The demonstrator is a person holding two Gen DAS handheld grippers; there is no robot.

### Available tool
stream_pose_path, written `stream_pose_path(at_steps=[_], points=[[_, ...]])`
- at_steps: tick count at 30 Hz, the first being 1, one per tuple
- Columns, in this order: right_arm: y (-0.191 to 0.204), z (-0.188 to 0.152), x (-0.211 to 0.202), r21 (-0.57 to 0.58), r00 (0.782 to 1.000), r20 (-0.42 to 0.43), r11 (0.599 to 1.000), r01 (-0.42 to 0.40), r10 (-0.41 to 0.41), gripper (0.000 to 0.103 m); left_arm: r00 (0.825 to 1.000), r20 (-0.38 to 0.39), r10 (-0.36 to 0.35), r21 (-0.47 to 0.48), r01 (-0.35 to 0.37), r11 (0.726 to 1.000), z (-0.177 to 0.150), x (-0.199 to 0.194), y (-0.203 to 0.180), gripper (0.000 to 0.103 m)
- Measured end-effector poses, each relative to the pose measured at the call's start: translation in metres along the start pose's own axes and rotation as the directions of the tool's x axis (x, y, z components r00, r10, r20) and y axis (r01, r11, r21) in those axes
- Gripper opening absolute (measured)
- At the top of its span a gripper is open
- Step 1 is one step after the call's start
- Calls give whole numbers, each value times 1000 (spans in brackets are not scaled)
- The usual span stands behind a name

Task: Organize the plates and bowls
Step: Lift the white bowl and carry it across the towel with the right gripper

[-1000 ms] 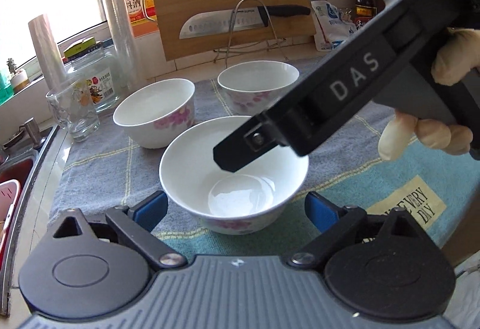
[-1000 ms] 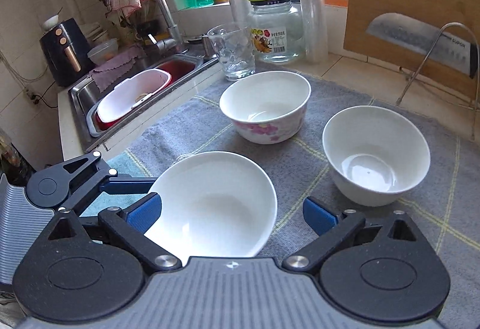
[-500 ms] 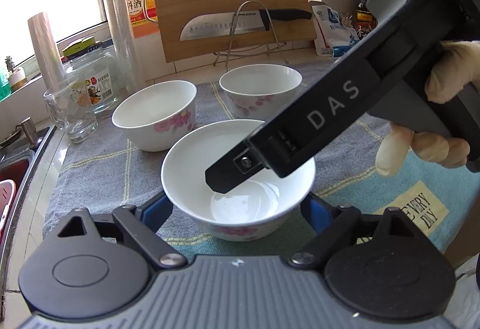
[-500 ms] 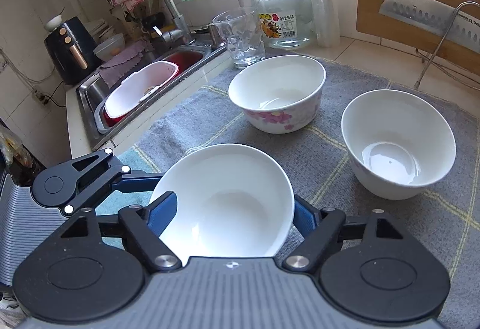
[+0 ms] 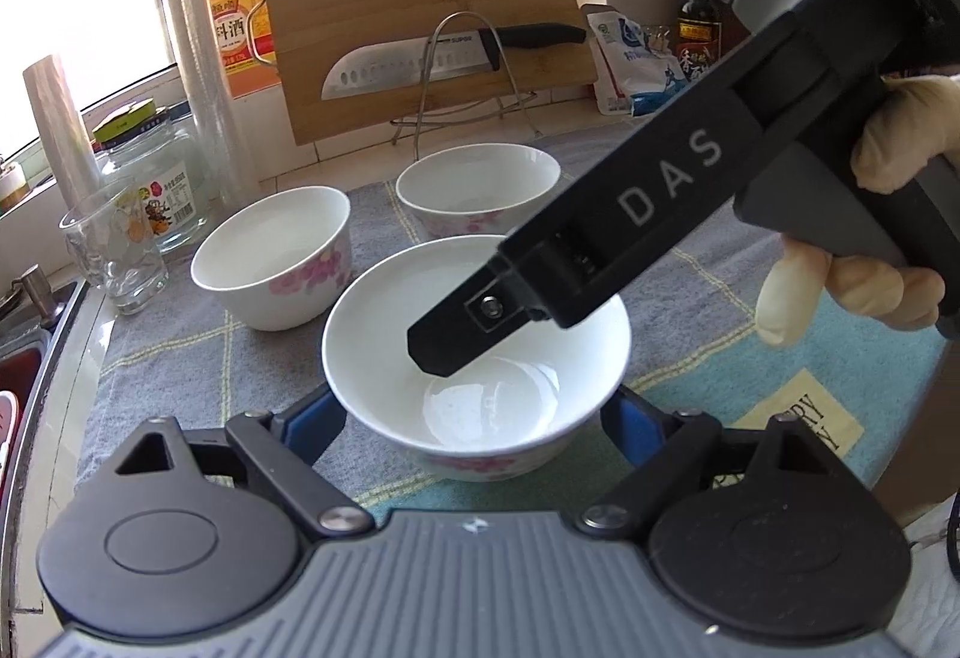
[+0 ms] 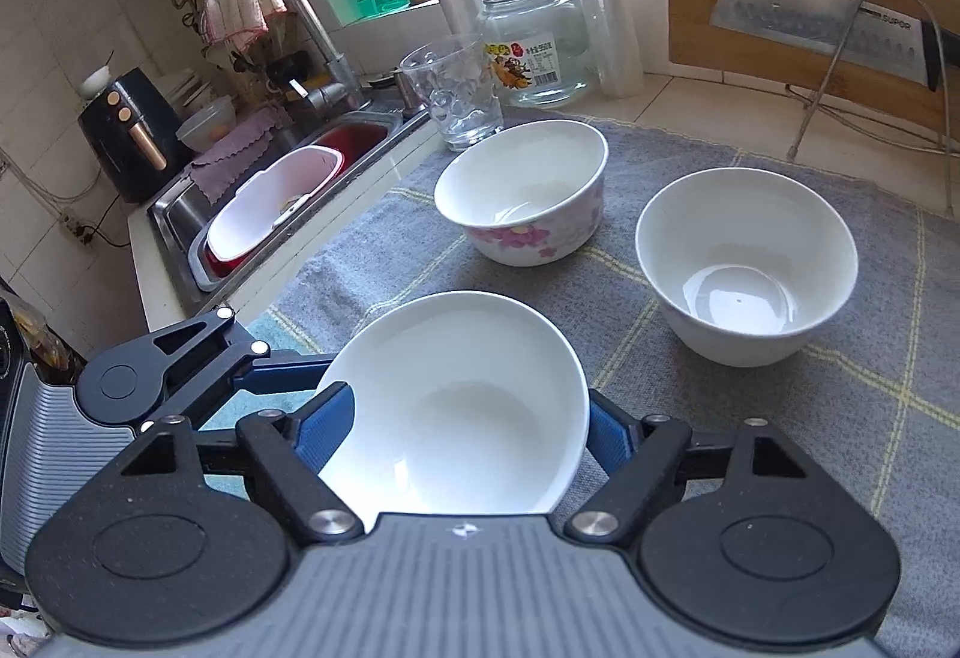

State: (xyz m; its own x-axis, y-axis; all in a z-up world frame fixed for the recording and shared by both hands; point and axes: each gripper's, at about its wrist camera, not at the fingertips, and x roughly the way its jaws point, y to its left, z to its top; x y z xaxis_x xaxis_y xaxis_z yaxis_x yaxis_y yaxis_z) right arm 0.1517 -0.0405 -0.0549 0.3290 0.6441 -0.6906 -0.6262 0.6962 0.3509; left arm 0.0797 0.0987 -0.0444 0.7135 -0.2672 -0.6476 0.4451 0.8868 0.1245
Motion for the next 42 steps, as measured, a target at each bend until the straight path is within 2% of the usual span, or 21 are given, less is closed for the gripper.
stream_pose_path(at_steps=[10,17,24,35,42], points=[[-17,-20,-39,72,994,42,993,98,-101,85,994,22,-110,68,109,992,15,12,-31,91],[-34,-38,-68,137,983,54,976,169,-177,85,980,20,-199,115,196,974,22,24,-57,91],[-47,-56,-84,183,974,38,960,212,-222,85,966,-1,-259,146,257,955,28,33,-76,91],[-55,-69,-86,202,970,8,951,235,-241,85,956,-44,-288,149,292,945,27,42,-85,91],[-56,-71,-83,198,973,3,954,224,-229,92,957,-46,-286,152,290,945,26,43,-87,91]])
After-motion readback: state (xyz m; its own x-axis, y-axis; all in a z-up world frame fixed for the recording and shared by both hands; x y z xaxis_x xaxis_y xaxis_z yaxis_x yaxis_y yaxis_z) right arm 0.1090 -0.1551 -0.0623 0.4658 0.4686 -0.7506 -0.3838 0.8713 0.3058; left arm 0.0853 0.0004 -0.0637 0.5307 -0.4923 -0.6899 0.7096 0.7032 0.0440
